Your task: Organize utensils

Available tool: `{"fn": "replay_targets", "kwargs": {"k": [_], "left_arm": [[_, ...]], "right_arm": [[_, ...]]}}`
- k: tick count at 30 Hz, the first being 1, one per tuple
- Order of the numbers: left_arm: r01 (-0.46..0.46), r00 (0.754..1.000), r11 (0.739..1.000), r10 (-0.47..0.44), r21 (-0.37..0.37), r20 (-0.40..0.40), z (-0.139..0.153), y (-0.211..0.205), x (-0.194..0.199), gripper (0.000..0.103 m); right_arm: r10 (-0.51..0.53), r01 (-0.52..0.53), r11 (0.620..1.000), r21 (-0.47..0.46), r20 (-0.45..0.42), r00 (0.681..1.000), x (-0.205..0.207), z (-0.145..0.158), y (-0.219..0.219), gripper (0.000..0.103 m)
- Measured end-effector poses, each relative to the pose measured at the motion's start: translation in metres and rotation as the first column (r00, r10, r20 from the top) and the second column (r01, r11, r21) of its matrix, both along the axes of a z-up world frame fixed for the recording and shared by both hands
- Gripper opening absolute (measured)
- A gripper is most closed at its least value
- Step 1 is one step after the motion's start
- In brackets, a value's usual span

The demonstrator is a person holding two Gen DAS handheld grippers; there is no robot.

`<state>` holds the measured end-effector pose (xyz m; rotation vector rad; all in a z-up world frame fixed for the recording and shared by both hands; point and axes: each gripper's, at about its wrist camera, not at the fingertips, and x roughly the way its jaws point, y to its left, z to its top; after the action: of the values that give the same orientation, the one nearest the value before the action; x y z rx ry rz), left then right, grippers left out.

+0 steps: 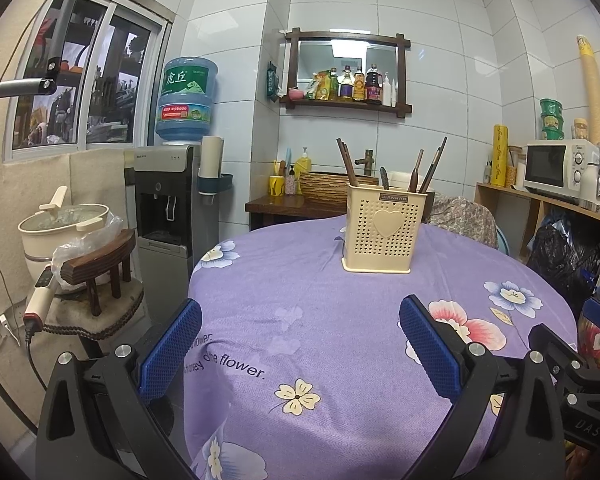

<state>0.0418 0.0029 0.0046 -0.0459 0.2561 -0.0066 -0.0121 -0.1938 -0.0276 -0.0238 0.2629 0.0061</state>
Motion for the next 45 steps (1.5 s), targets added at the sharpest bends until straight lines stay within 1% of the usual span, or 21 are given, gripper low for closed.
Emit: {"fn": "replay_targets", "kwargs": {"k": [7, 11, 19, 24, 45], "left_arm": [[0.002, 1.000, 1.000, -0.002, -0.006, -0.006, -0.0018, 0.0019, -0.0001, 0.098], [0.002, 1.000, 1.000, -0.002, 0.003, 0.005, -0.0012, 0.0007, -0.0018, 0.098], [-0.001, 1.000, 1.000, 0.001, -0.008, -0.026, -0.0016, 0.0002, 0.0033, 0.098], [-0.006, 1.000, 1.000, 0.006, 0.002, -0.020, -0.0017, 0.0000, 0.0024, 0.098], [-0.009, 1.000, 1.000, 0.009, 0.000, -0.028, -0.0023, 0.0006, 0.0030, 0.098]], "right_arm": [[0.001, -0.001, 1.000, 0.001, 0.000, 1.000, 0.0002, -0.0003, -0.0001, 0.097], [0.001, -0.001, 1.000, 0.002, -0.001, 1.000, 0.0002, -0.0003, -0.0005, 0.097], [0.002, -0.002, 1.000, 0.007, -0.008, 1.000, 0.0023, 0.0002, -0.0007, 0.097], [0.002, -0.002, 1.000, 0.007, -0.009, 1.000, 0.0021, 0.0002, -0.0002, 0.097], [0.003, -0.003, 1.000, 0.008, -0.013, 1.000, 0.0030, -0.0007, 0.0007, 0.097]]}}
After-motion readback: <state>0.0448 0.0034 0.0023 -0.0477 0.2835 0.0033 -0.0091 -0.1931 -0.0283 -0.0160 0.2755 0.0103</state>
